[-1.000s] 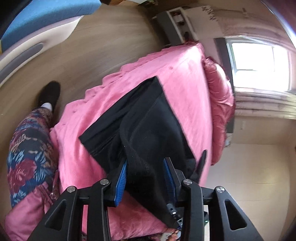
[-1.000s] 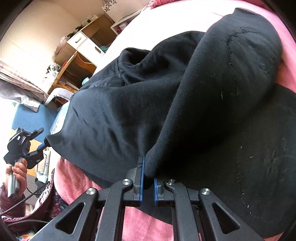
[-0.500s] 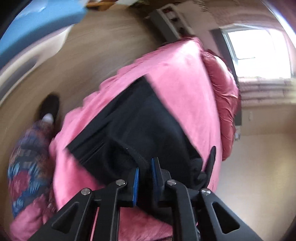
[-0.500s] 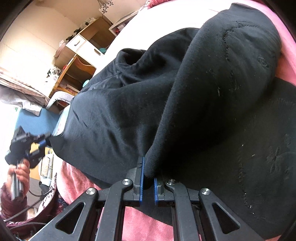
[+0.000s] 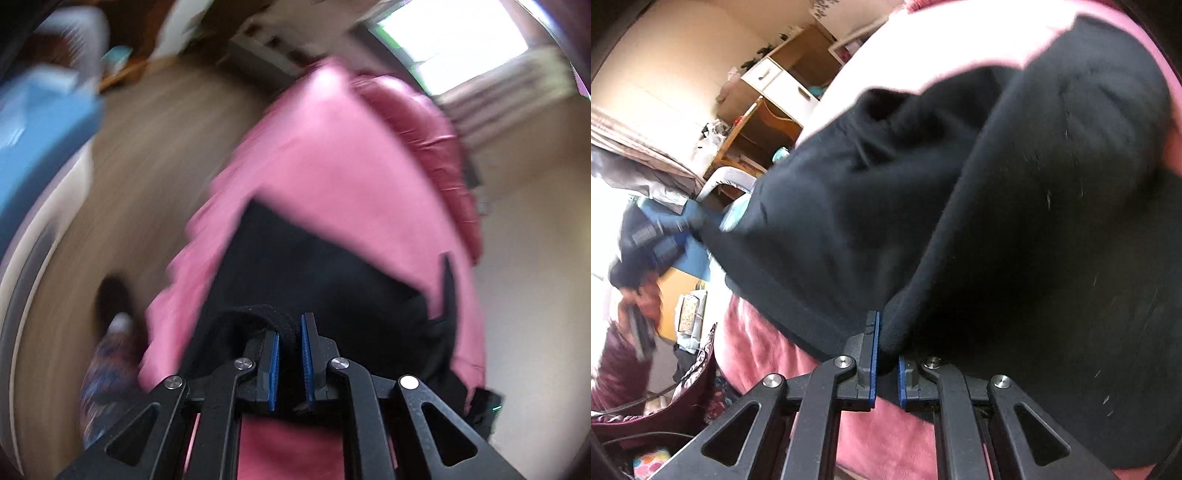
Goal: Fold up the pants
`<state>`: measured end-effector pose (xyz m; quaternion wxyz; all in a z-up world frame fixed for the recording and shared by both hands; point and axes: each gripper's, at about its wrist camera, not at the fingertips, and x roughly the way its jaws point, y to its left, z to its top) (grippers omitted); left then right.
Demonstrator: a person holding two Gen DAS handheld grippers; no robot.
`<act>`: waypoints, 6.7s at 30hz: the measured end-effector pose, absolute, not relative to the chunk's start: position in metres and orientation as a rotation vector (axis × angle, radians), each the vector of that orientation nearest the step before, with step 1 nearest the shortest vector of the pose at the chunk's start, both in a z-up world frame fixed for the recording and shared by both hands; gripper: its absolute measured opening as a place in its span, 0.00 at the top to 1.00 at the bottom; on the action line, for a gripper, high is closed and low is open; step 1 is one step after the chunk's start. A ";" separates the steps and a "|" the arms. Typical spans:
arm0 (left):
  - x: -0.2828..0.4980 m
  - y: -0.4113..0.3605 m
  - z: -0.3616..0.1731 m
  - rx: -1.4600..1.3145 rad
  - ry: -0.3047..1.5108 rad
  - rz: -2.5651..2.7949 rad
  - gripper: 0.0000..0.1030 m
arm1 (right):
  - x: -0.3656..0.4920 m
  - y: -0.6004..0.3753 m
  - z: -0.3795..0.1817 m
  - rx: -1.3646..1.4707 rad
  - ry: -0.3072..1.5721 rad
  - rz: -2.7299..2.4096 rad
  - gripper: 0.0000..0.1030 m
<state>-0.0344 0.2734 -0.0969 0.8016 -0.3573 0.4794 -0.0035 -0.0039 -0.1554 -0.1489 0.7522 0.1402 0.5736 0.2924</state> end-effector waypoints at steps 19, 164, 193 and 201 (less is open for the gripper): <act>-0.029 0.234 -0.057 -0.618 0.980 0.004 0.79 | 0.006 -0.226 -0.107 0.360 1.148 0.531 0.59; -0.015 -0.064 -0.122 0.113 1.163 -0.698 0.97 | -0.110 -0.414 -0.167 0.895 1.072 -0.008 0.86; -0.030 -0.056 -0.116 0.257 1.122 -0.782 0.69 | -0.119 -0.363 -0.167 0.909 1.182 0.225 0.53; -0.016 -0.048 -0.122 0.170 1.132 -0.768 0.96 | -0.102 -0.354 -0.181 0.888 1.202 0.146 0.86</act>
